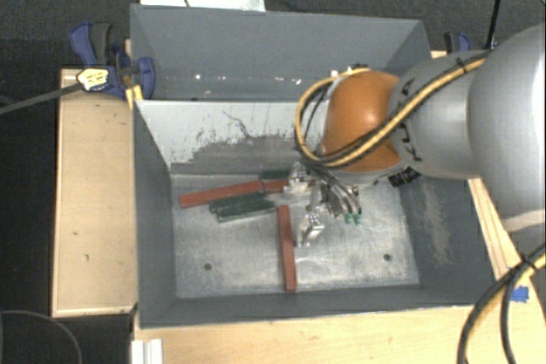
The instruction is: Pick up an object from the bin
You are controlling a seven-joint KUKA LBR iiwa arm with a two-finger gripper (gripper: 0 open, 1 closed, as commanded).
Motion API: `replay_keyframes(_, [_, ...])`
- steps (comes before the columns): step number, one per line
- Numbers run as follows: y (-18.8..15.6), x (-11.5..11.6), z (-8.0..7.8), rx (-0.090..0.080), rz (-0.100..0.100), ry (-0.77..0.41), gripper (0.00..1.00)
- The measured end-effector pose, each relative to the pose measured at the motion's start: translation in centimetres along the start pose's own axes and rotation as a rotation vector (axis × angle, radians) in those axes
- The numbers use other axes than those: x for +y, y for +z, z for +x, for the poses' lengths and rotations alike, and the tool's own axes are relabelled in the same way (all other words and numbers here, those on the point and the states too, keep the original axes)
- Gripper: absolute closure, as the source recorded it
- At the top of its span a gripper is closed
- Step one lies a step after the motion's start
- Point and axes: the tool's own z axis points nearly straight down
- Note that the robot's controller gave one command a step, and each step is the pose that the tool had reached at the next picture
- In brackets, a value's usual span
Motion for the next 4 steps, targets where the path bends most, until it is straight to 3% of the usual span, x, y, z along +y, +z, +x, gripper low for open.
replay_keyframes(1, [-0.4, 5.1, -2.1, -0.005, -0.001, -0.203, 1.00])
replay_keyframes(2, [-0.4, 5.1, -2.1, -0.005, -0.001, -0.203, 1.00])
replay_keyframes(3, [-16.0, 3.8, -1.4, -0.005, 0.000, -0.222, 1.00])
replay_keyframes(4, [-15.9, 3.8, -1.4, -0.004, 0.000, -0.222, 1.00])
